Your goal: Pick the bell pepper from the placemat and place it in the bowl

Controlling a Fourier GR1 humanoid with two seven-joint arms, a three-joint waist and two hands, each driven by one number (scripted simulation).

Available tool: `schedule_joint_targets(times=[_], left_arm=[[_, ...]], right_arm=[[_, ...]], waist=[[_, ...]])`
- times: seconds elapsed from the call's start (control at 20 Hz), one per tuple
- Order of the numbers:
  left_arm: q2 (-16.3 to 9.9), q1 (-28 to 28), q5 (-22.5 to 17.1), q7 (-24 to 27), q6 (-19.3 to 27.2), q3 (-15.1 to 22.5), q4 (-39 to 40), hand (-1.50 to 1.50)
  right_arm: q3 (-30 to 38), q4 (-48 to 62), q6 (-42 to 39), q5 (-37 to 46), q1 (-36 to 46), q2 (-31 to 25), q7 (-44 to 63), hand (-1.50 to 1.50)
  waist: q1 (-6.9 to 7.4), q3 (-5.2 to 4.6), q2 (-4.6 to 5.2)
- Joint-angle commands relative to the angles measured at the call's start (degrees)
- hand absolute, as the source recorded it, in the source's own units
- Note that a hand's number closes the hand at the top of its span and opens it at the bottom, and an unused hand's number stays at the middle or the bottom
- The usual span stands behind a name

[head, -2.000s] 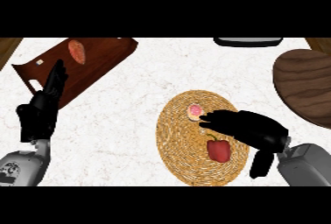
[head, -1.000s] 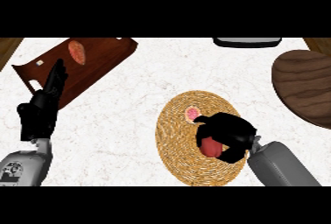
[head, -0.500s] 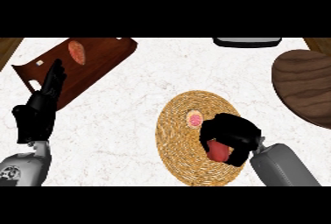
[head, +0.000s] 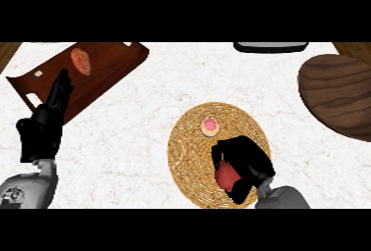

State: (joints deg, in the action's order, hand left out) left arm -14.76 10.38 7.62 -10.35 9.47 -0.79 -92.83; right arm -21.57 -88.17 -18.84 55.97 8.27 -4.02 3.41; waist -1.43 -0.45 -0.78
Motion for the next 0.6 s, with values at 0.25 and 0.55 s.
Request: schedule_joint_targets(times=[0.25,0.55], left_arm=[[0.4,-1.5,-0.1,0.7,-0.3,0.1,-1.2,0.0],[1.8,-1.1,0.8,1.0,0.3,0.9,-0.7,0.0]], right_arm=[[-9.3,-23.1,18.3,-7.3,-6.1,4.0,25.7,1.5],[-5.2,-32.4,17.0,3.1,-2.4,4.0,39.1,1.5]], waist=[[0.48,0.41,0.1],[0.97,0.4,0.52]])
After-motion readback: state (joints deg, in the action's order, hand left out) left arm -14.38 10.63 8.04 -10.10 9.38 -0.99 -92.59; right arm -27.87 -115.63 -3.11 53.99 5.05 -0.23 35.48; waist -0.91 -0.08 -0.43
